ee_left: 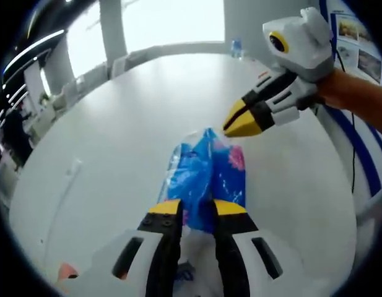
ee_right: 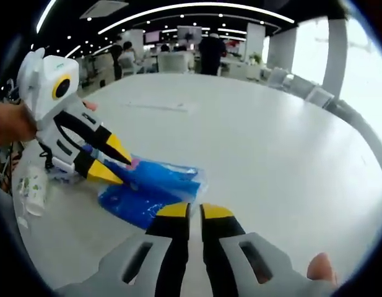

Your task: Arrange the tabletop items into an orderly group along one side of the table until the central work area is clear of visible clutter.

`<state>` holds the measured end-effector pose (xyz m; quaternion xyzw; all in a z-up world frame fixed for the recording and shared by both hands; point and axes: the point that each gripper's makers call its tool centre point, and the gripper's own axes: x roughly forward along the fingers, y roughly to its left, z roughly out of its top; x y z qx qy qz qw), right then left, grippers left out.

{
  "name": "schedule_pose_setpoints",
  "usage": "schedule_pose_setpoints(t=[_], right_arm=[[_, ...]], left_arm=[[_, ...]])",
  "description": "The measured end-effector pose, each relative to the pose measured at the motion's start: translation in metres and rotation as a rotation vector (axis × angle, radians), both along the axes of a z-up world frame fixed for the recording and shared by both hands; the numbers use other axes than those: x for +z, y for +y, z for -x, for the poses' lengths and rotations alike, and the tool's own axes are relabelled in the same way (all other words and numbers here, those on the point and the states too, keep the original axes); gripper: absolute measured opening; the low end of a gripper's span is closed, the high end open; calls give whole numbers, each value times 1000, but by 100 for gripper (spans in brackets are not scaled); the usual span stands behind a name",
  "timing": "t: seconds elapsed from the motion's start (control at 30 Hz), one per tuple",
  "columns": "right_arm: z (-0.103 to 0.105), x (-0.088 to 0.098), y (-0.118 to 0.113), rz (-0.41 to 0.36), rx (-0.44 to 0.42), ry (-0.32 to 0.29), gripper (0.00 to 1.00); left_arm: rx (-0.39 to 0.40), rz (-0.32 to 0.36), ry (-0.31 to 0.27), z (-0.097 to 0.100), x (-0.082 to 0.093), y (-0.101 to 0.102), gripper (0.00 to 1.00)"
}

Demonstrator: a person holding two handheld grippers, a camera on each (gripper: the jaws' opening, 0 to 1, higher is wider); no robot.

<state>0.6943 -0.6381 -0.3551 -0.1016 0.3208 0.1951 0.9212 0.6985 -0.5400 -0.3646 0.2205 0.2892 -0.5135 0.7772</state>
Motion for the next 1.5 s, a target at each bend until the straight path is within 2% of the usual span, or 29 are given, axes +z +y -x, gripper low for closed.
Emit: schedule_pose_setpoints(t=[0.2,0.33,0.43,0.57,0.83,1.13,1.27,1.33,1.5], right_arm=[[0,10,6,-6,4,-22,8],[0,18,12,-10,11,-49,16],[0,21,16,-8,21,-57,18],[0,23,18,-4,26,-64,24],[7,30,25,-11,51,-78,40],[11,41,36,-27,79,-108,53],[12,45,40,-31,86,-118,57],[13,48,42,-36,91,-125,60],[13,56,49,-59,100,-149,67]], left_arm=[[7,24,-9,3,12,1,20],[5,33,-21,5,20,4,23],[6,43,-33,5,25,5,25],[11,47,-28,6,27,6,27],[1,70,-6,15,32,6,42],[-5,109,15,24,41,9,65],[1,132,8,26,46,11,80],[0,132,23,29,47,13,79],[-7,141,29,34,52,16,86]])
